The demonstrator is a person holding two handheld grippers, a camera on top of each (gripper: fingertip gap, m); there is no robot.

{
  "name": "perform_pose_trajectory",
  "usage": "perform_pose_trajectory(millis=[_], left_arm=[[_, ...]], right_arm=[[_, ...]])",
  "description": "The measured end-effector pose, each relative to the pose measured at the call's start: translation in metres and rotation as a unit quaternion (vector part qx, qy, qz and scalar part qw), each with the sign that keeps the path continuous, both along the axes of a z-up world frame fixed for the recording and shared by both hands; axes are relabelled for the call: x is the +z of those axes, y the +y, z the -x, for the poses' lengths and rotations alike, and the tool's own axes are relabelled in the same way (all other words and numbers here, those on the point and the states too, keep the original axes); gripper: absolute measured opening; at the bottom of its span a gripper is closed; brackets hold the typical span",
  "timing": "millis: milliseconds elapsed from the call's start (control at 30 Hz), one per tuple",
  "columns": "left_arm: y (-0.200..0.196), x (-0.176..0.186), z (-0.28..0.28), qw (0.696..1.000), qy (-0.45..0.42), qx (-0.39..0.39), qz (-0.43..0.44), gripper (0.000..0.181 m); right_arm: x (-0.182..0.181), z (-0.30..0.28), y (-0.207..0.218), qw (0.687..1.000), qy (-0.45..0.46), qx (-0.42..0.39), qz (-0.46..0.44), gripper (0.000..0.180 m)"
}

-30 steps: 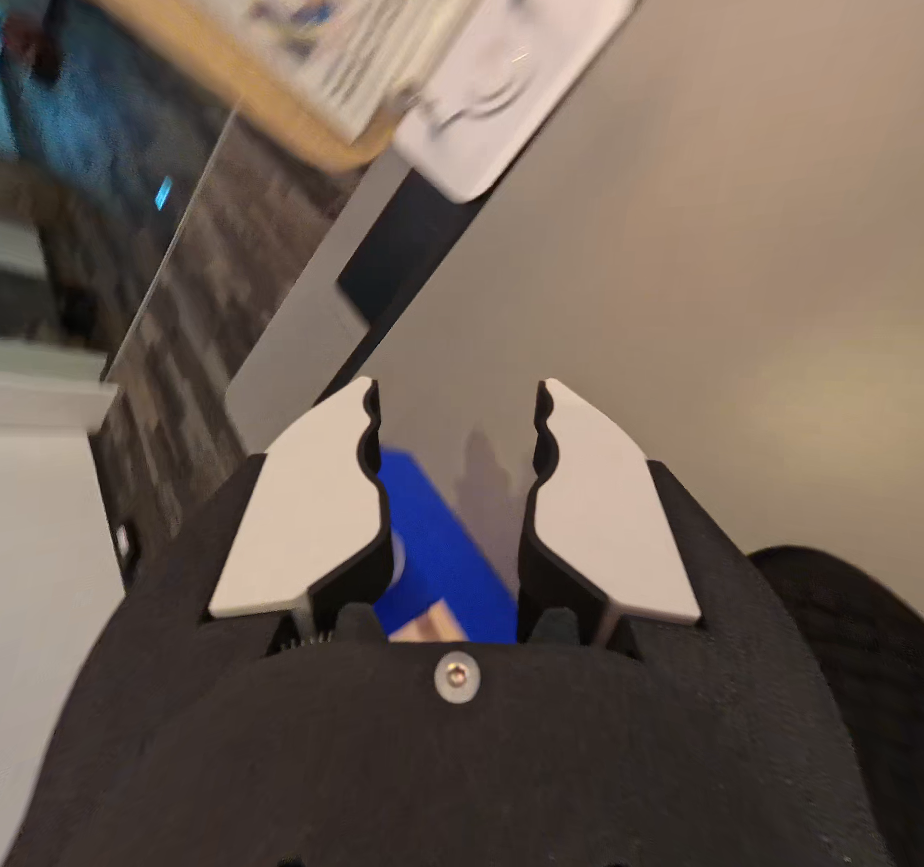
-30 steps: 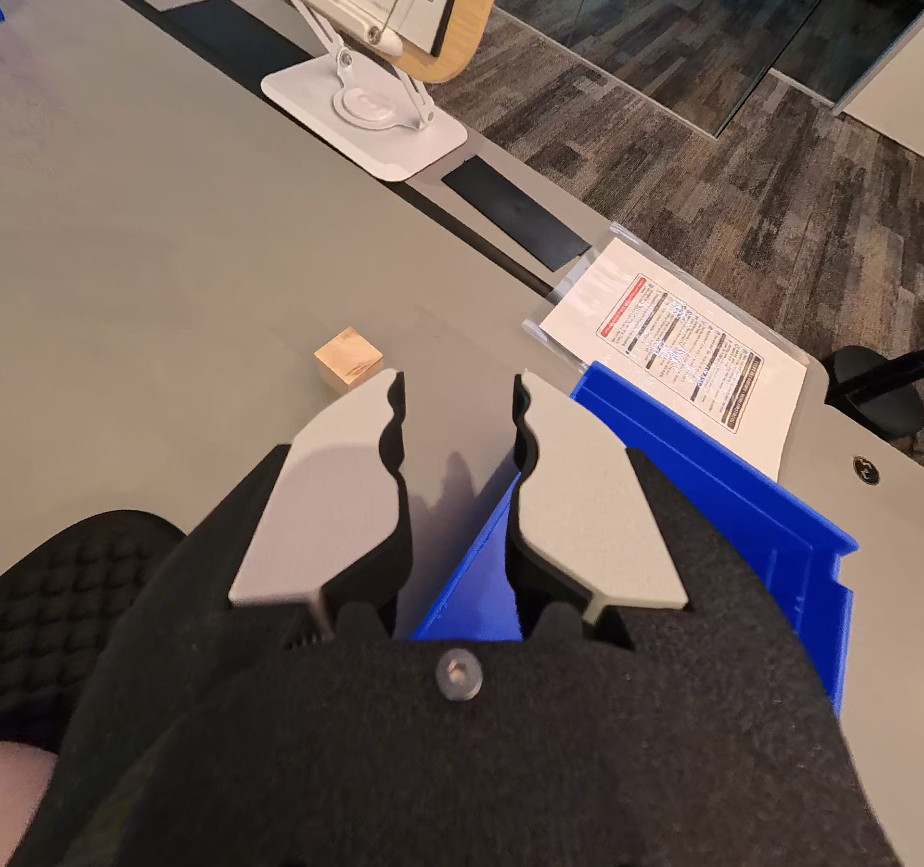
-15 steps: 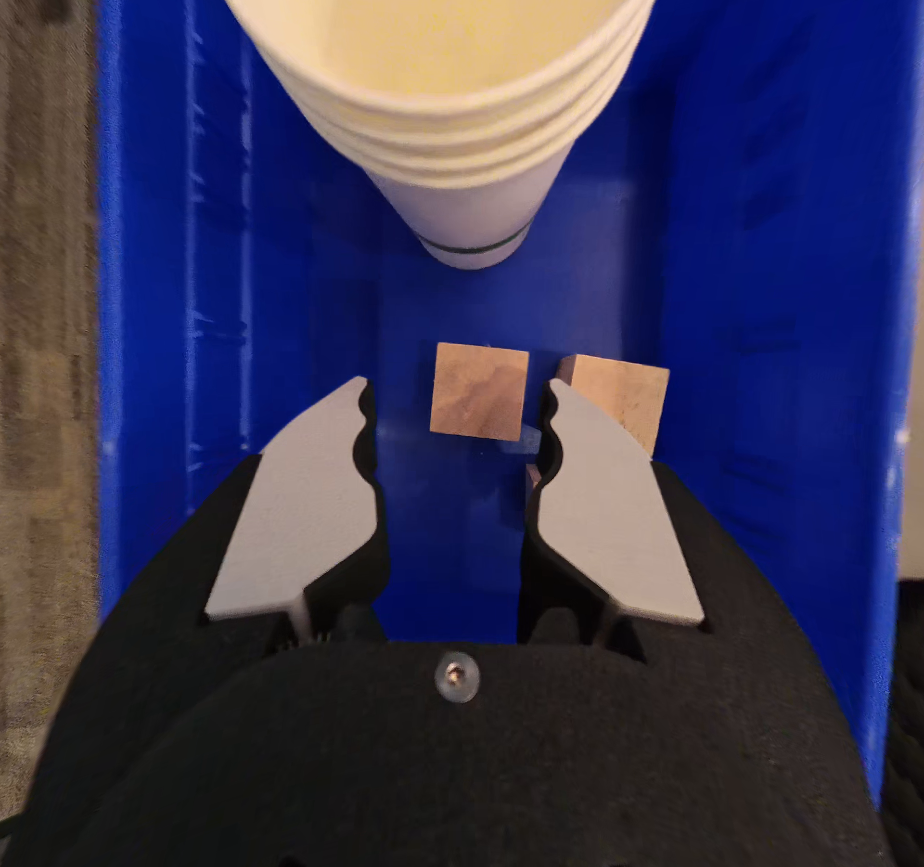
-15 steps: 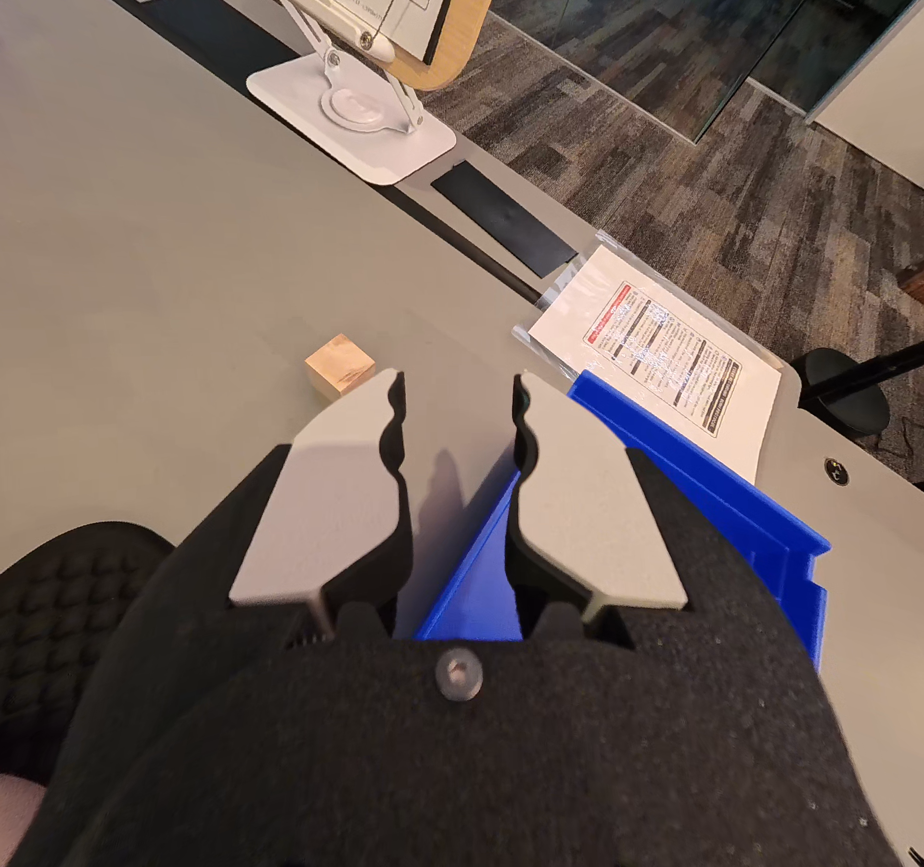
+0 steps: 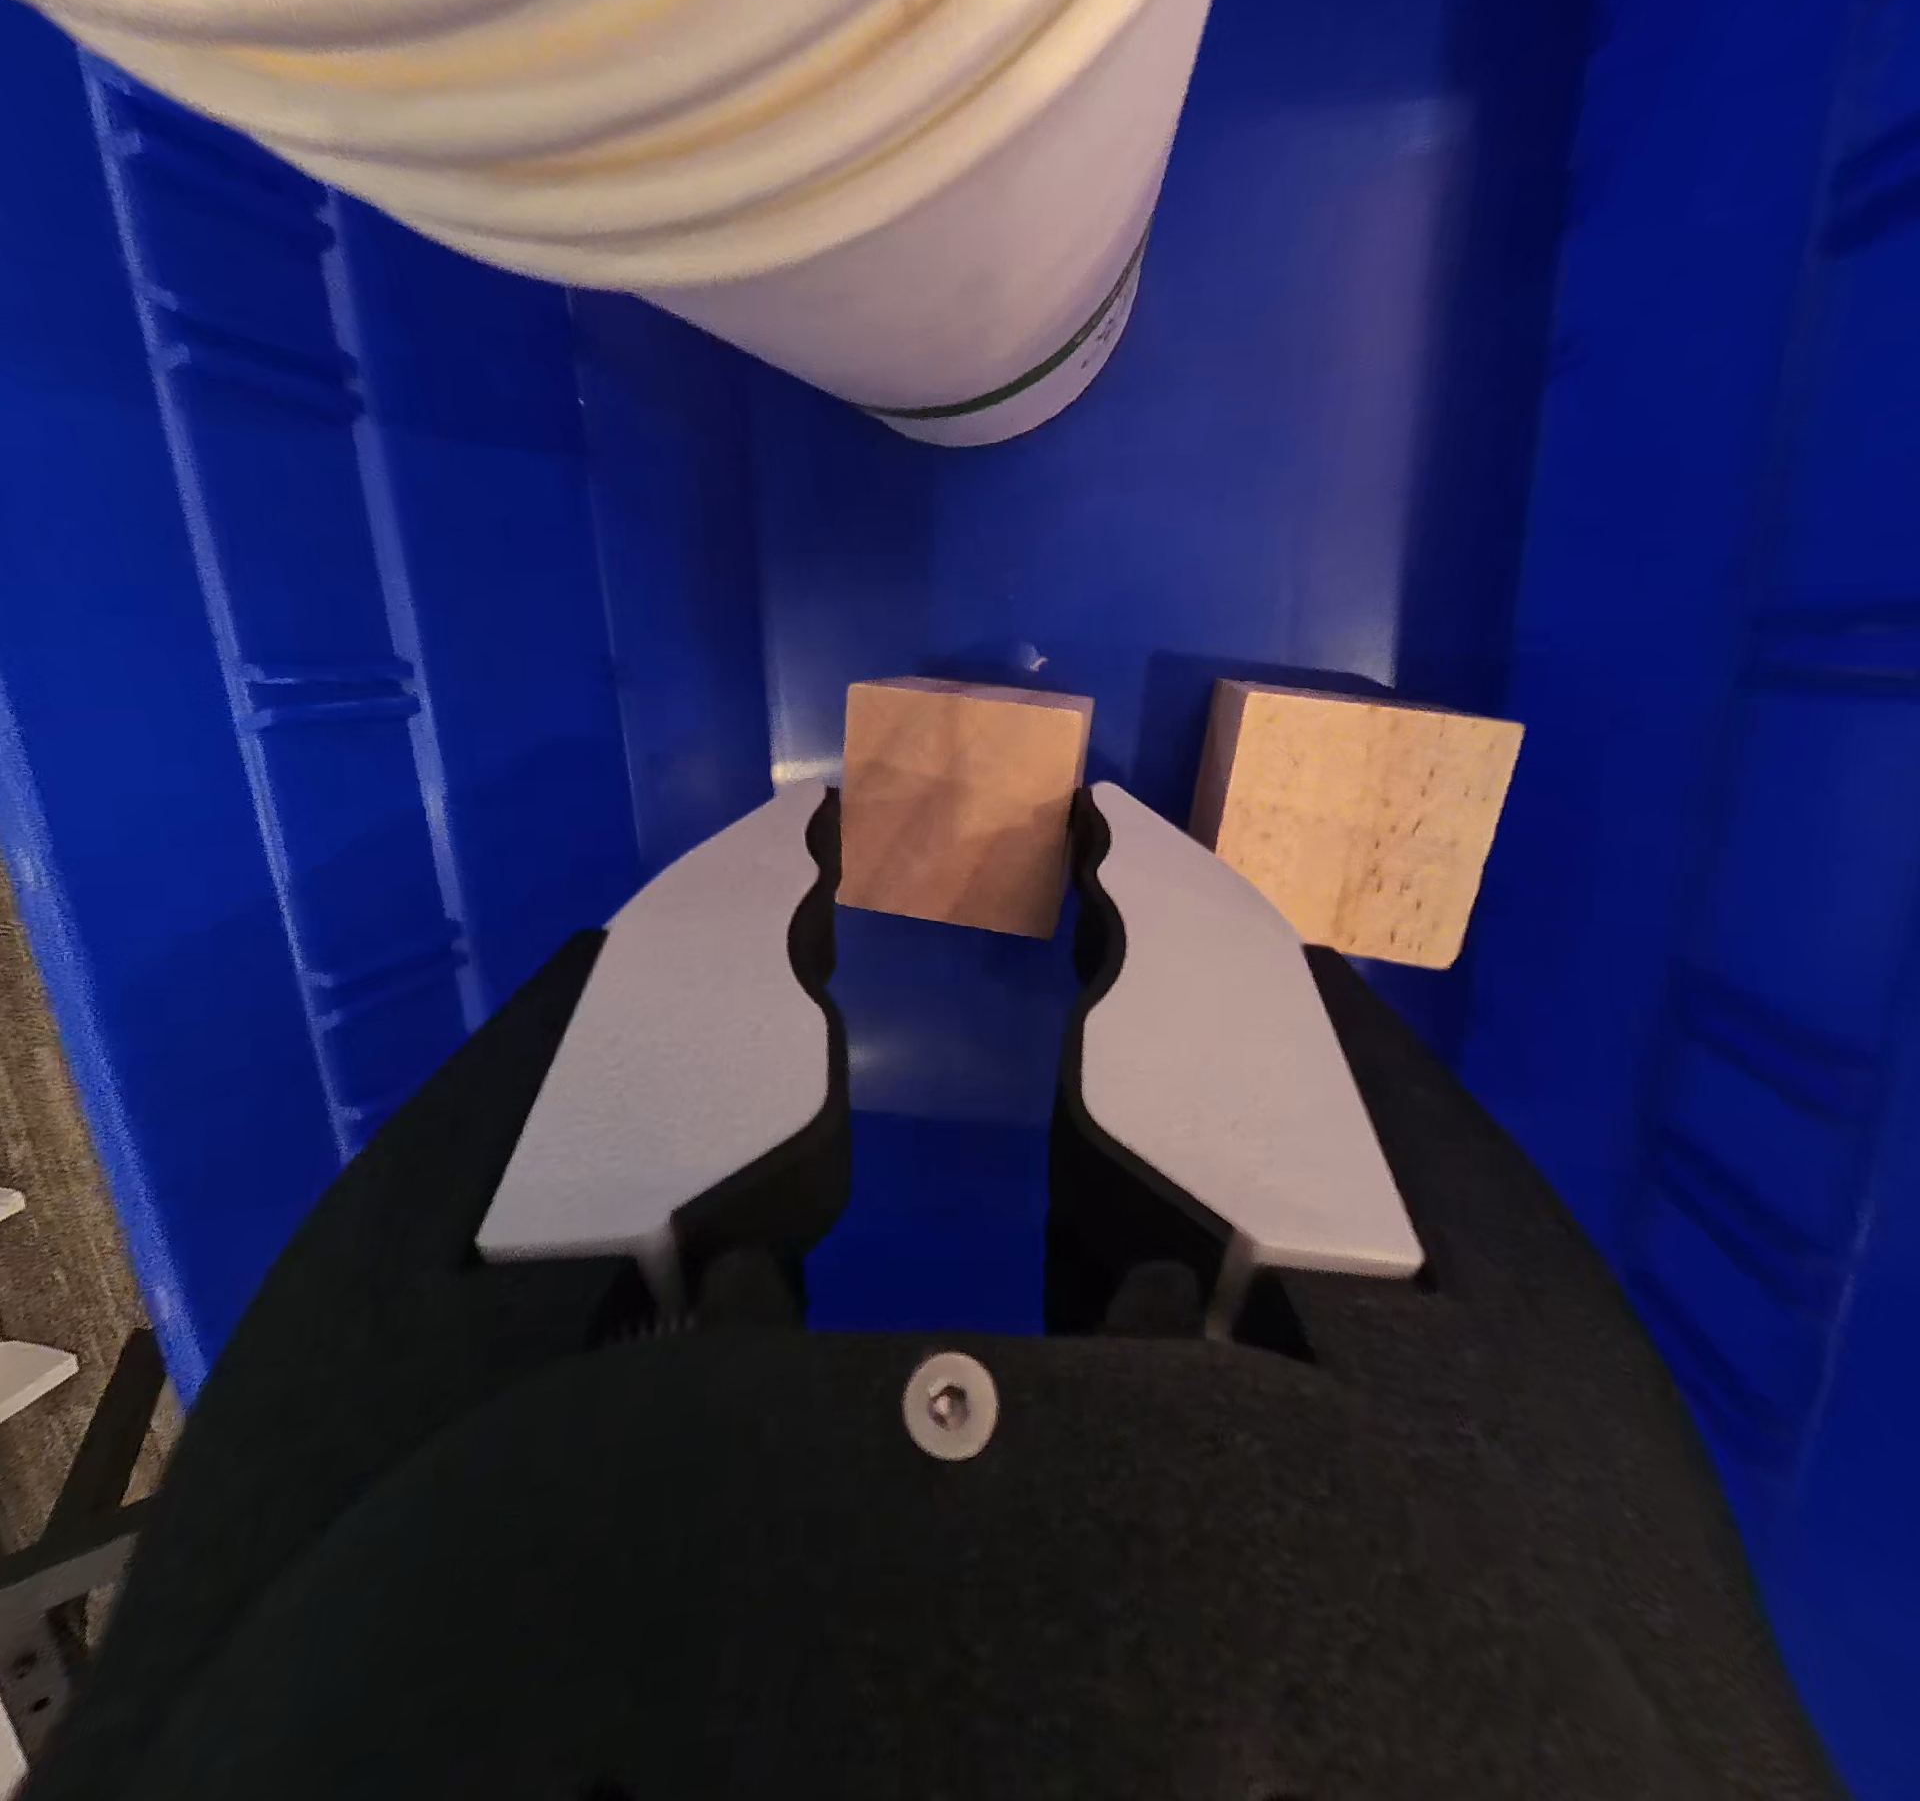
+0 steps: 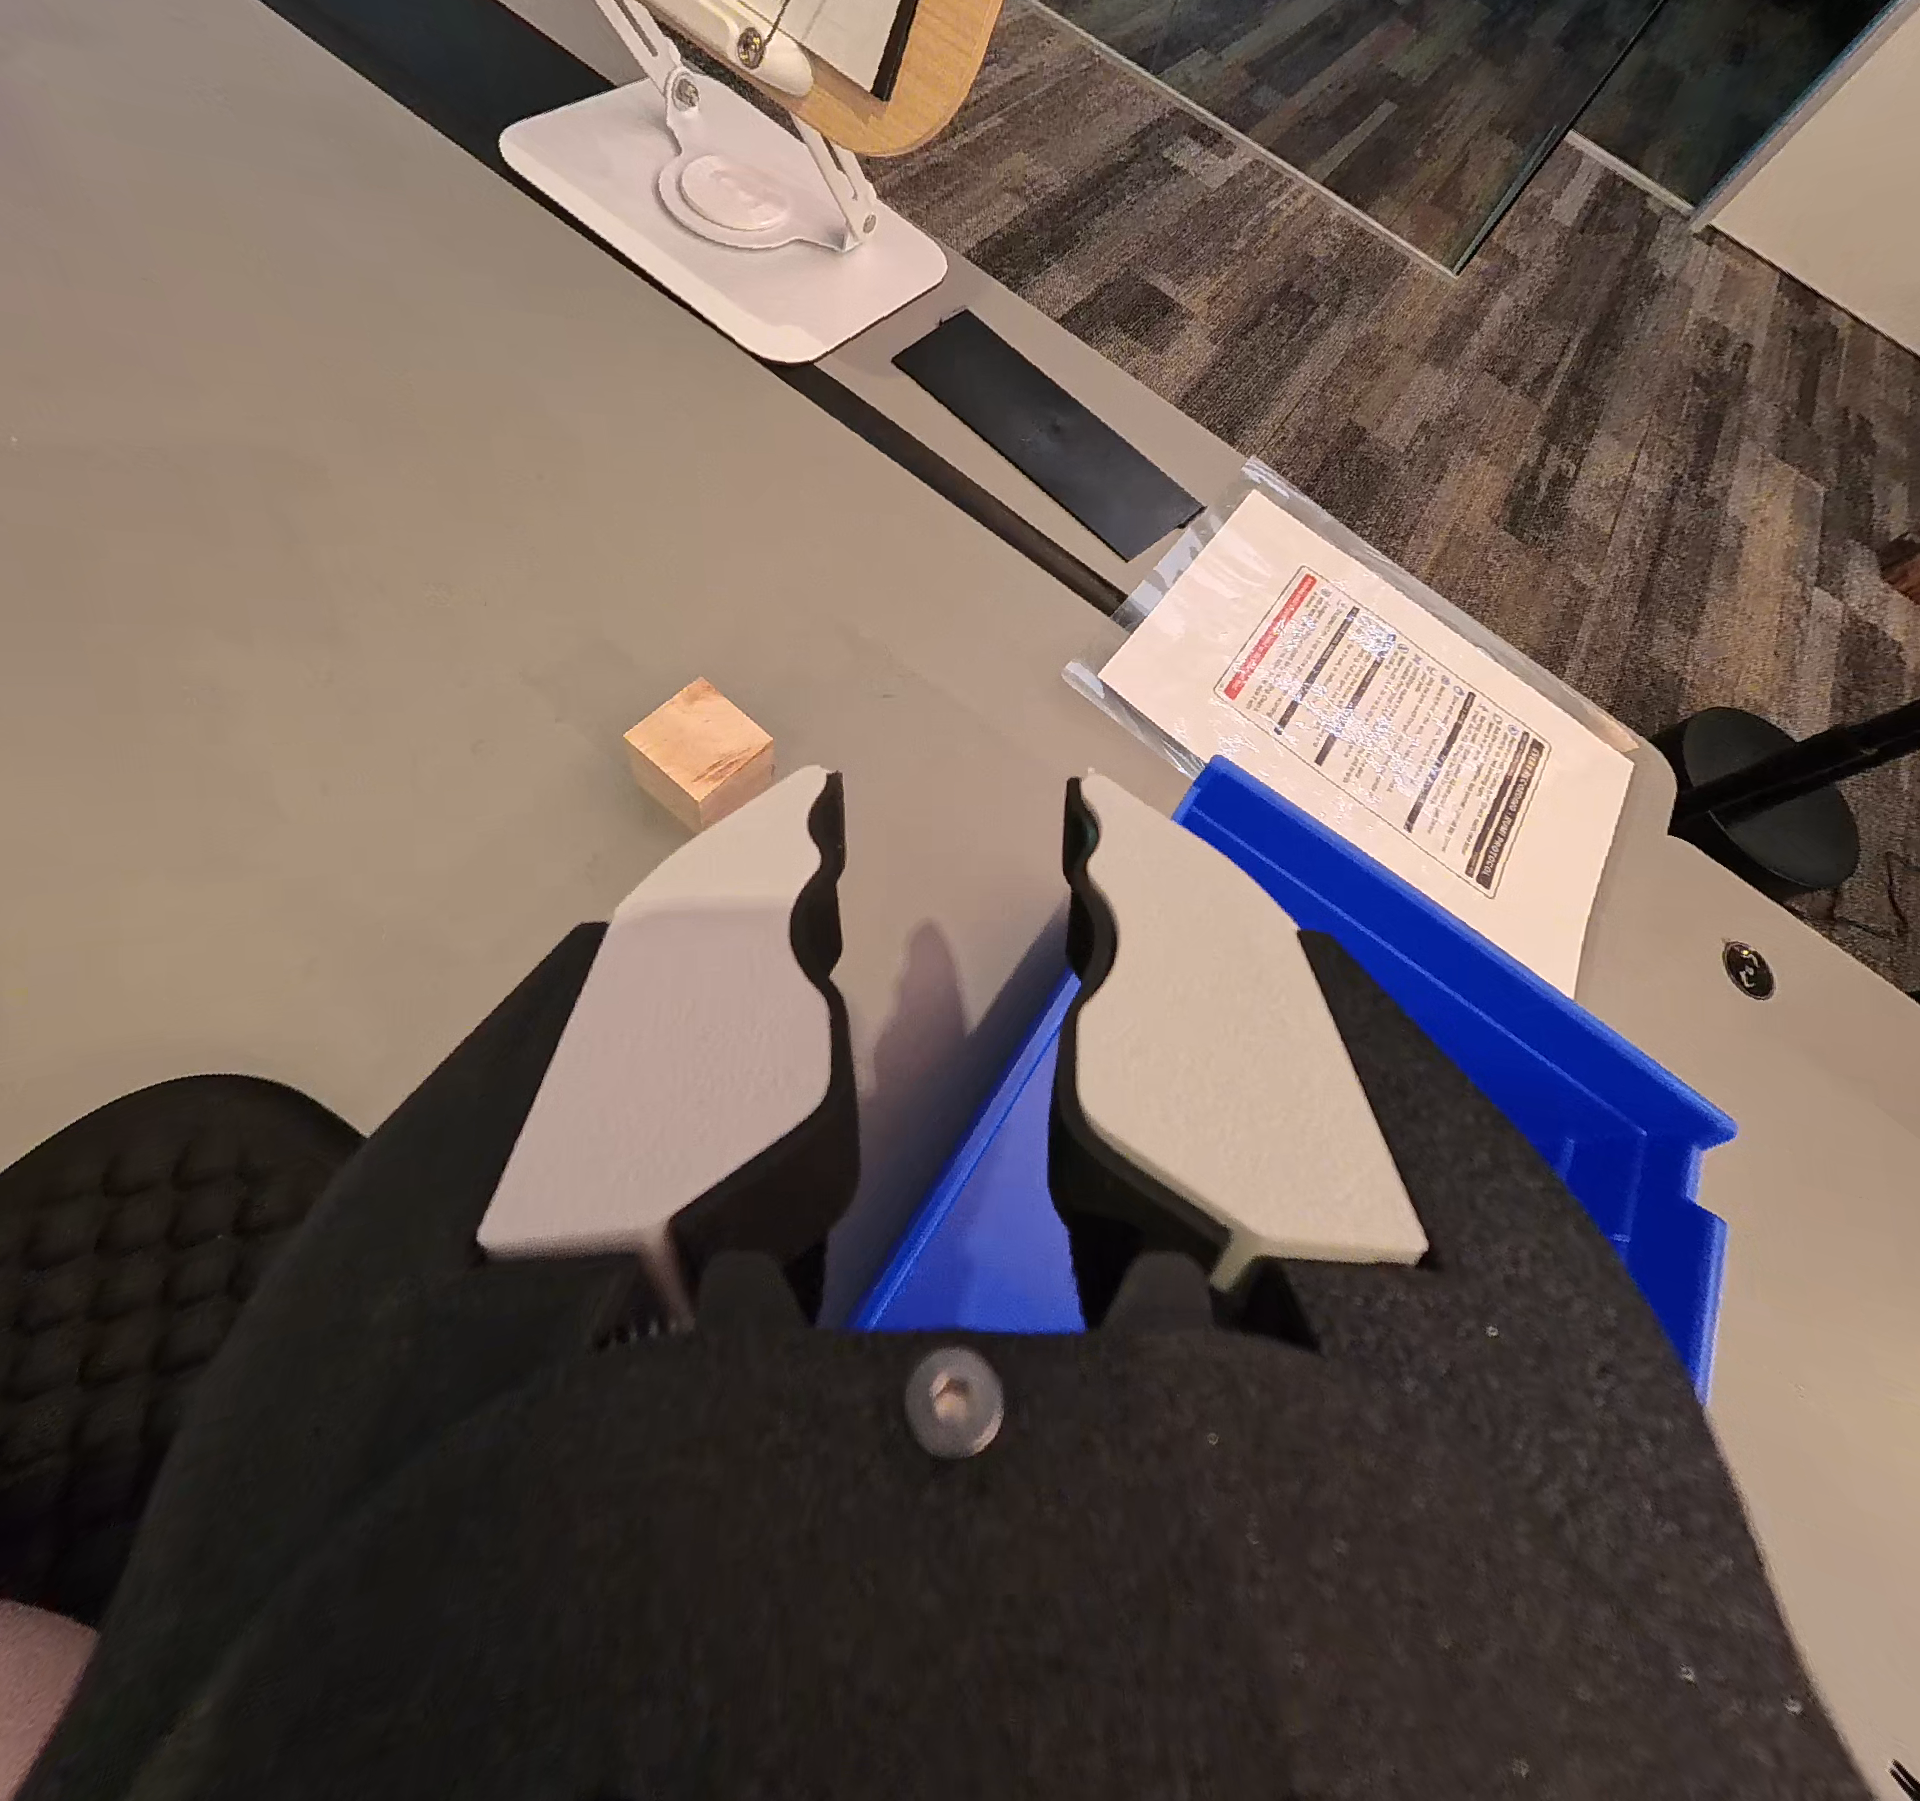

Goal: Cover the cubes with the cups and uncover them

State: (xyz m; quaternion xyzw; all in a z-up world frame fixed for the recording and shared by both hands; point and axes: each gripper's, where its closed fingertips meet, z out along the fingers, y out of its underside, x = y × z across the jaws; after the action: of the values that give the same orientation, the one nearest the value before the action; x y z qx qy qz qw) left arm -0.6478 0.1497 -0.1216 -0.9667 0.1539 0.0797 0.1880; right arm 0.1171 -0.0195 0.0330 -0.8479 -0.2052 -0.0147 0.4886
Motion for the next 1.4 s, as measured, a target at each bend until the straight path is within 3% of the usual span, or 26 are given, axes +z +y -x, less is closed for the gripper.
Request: perform_pose_trajectory(millis=[133,267,367,433,533,667,833,1067,1400], left_arm=[[0.002,0.037,0.003,0.999,0.002,-0.001,-0.049,0.042],[-0.001,0.111,-0.02,0.989,0.046,-0.051,-0.13,0.042],[-0.007,0.164,-0.088,0.971,0.036,-0.142,-0.189,0.042],[-0.021,0.177,-0.163,0.95,-0.007,-0.245,-0.193,0.042],[-0.042,0.165,-0.268,0.913,-0.027,-0.365,-0.178,0.042],[-0.065,0.112,-0.382,0.865,0.0,-0.483,-0.138,0.042],[-0.083,0.05,-0.471,0.794,0.03,-0.603,-0.074,0.042],[-0.072,0.013,-0.516,0.743,0.042,-0.667,-0.027,0.042],[-0.056,0.003,-0.525,0.742,-0.026,-0.67,0.002,0.042]], right_arm=[[0.0,-0.003,-0.001,1.0,0.005,-0.002,-0.003,0.04],[-0.002,-0.005,-0.001,1.0,0.003,-0.009,0.004,0.039],[-0.002,-0.005,0.0,1.0,-0.001,-0.011,0.007,0.039],[-0.001,-0.002,0.002,1.0,-0.003,-0.007,0.004,0.039],[-0.002,0.003,0.003,1.0,-0.007,0.003,0.008,0.039],[-0.006,0.007,0.003,1.0,-0.007,0.013,0.016,0.039],[-0.009,0.01,0.002,1.0,0.003,0.023,0.015,0.039],[-0.01,0.01,0.002,0.999,0.006,0.028,0.015,0.039],[-0.015,0.013,0.007,0.999,0.005,0.039,0.022,0.039]])
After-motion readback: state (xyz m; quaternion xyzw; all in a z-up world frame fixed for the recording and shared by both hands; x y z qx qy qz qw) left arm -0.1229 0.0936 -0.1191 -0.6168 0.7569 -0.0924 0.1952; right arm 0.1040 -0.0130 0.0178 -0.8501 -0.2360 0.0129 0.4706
